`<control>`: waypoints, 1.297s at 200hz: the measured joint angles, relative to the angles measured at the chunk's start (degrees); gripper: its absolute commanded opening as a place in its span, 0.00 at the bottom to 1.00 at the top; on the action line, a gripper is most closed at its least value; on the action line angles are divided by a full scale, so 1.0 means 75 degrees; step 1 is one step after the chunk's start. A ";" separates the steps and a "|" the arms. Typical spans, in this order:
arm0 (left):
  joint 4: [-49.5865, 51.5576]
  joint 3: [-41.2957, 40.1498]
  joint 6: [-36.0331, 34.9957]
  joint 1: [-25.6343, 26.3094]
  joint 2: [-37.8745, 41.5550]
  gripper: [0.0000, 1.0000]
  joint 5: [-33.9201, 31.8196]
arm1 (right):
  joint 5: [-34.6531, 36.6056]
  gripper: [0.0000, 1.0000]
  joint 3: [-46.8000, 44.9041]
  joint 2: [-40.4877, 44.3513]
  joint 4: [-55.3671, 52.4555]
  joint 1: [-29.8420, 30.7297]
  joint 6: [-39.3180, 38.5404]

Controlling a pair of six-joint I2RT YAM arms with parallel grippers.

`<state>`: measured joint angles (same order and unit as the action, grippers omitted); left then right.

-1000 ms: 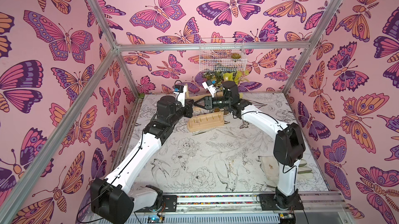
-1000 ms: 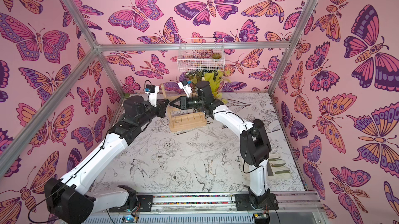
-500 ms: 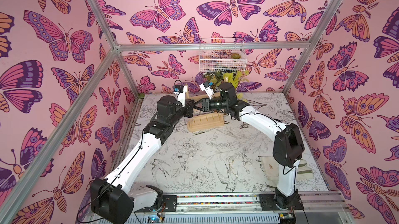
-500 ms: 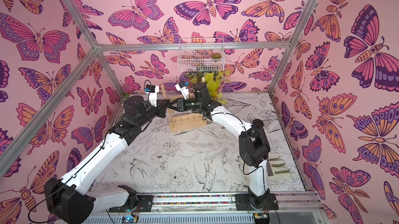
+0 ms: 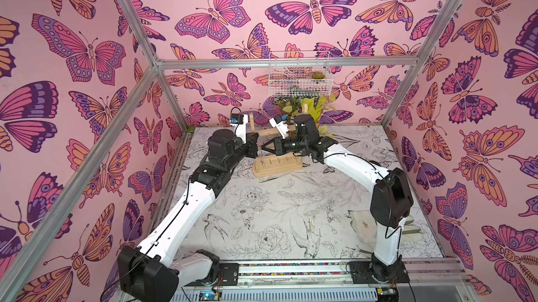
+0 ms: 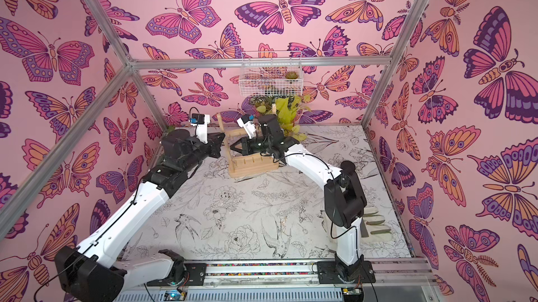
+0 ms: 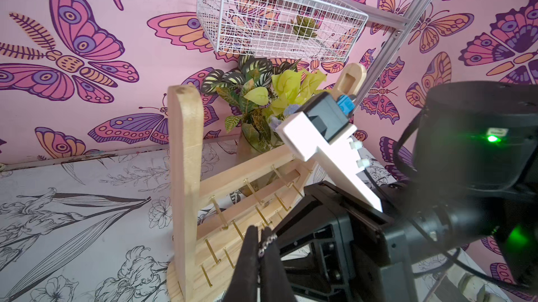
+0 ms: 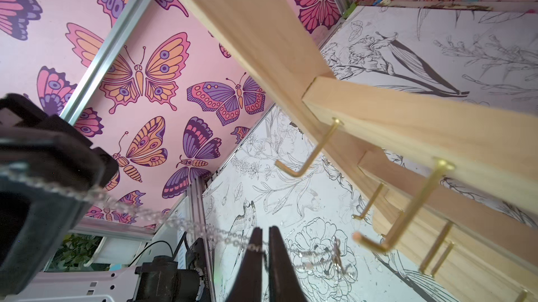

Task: Hang the necklace on the jewelry display stand
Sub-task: Hang the necklace on the stand.

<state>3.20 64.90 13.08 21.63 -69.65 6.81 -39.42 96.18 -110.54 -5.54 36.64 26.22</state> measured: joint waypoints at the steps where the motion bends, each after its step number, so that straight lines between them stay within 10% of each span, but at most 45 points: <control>1: 0.0000 0.0000 0.0000 0.0000 0.0000 0.00 -0.0009 | 0.0006 0.07 -0.0003 0.0006 -0.0009 0.0000 -0.0006; 259: 0.0385 0.0023 -0.0093 -0.0149 -0.0886 0.00 -0.0796 | 0.2200 0.00 0.0472 0.0437 -0.0641 0.0393 -0.1338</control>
<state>6.09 65.08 12.38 20.51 -76.29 0.84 -22.92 99.72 -107.26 -10.35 39.59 16.19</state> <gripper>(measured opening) 0.043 0.049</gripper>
